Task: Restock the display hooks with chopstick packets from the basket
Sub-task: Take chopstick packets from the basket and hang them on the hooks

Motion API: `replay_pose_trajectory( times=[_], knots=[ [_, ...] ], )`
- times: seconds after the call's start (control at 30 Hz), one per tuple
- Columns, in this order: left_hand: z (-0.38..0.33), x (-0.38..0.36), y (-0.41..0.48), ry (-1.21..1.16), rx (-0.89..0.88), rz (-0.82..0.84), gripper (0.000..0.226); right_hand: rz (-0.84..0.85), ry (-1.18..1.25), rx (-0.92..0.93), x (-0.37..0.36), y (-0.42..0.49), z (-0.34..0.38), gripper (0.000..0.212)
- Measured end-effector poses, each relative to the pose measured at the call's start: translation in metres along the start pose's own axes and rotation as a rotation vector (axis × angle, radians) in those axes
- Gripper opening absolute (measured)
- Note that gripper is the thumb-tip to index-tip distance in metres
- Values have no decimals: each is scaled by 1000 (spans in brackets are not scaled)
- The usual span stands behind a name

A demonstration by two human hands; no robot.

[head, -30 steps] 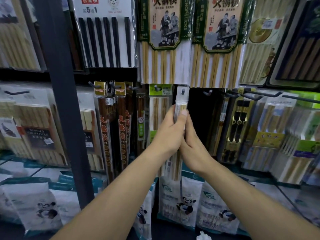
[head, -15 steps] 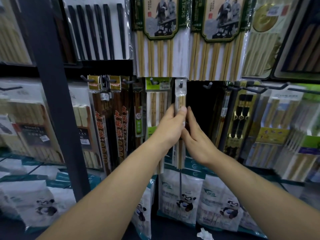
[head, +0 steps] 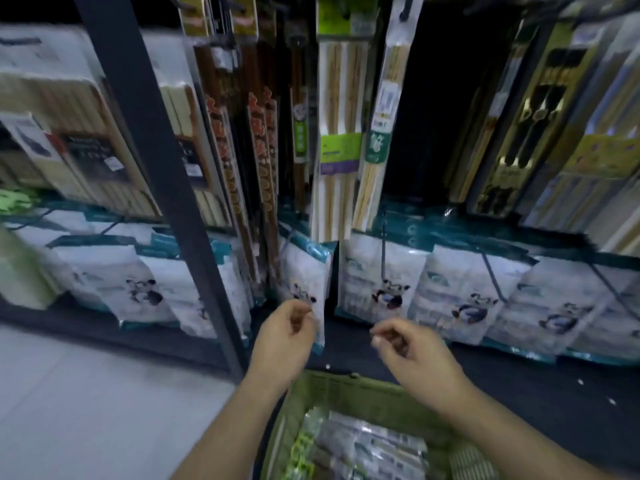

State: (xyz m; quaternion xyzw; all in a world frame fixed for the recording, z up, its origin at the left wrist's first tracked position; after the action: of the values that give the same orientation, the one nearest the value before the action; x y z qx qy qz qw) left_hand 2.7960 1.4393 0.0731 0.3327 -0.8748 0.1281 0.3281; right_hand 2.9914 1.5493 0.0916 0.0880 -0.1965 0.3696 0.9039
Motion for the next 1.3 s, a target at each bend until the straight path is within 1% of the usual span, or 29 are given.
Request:
replay_pose_trajectory(
  times=[0.1,0.17,0.2,0.27,0.33,0.37,0.47,0.5,0.53,0.6,0.67,0.73,0.8,0.97,1.03,1.1,1.23,1.3],
  knots=[
    [97,-42,-37,217,207,53,8,167,-87,-213,-51,-30,-87,13],
    [146,-61,-68,310,345,68,19,296,-141,-363,-84,-53,-147,7],
    [163,-69,-82,337,383,82,23,348,-162,-425,-98,-63,-174,10],
    [184,-84,-102,334,401,132,27,436,-218,-515,-123,-80,-217,14],
    [197,-95,-110,314,388,182,28,485,-278,-568,-139,-90,-240,8],
    [201,-99,-111,311,381,198,26,493,-285,-571,-146,-91,-250,10],
    [207,-104,-109,283,384,195,26,441,-373,-519,-156,-85,-270,58],
    [208,-104,-108,277,385,184,29,411,-395,-505,-158,-80,-273,65],
    [209,-103,-107,280,385,176,32,394,-419,-501,-159,-76,-275,67],
    [209,-103,-107,295,385,171,33,392,-492,-495,-162,-66,-282,66],
    [209,-103,-106,301,391,179,32,410,-555,-483,-165,-57,-286,59],
    [209,-104,-106,304,395,183,31,432,-591,-449,-168,-53,-287,50],
    [209,-104,-104,310,395,180,31,441,-634,-396,-168,-53,-285,46],
    [208,-103,-104,322,385,166,29,432,-681,-302,-167,-61,-282,50],
    [208,-103,-104,311,386,163,28,434,-686,-305,-167,-63,-282,55],
    [209,-104,-104,299,385,164,28,424,-681,-330,-166,-61,-283,54],
    [211,-105,-103,284,386,154,28,422,-706,-341,-165,-57,-284,39],
    [212,-106,-103,291,385,148,28,396,-699,-341,-164,-57,-285,35]
  ],
)
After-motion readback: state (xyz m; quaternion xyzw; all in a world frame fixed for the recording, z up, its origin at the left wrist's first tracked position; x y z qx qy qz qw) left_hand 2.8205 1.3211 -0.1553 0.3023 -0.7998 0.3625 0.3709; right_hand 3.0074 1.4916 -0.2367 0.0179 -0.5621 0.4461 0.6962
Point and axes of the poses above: each hand's wrist, its own y-axis towards the middle knuckle, its own x-axis out of the back of the hand, z = x × y, the point moved 6 cm from there along y, towards the middle knuckle, and after that the axes turned 14 degrees about y, right-handed, at the moved point
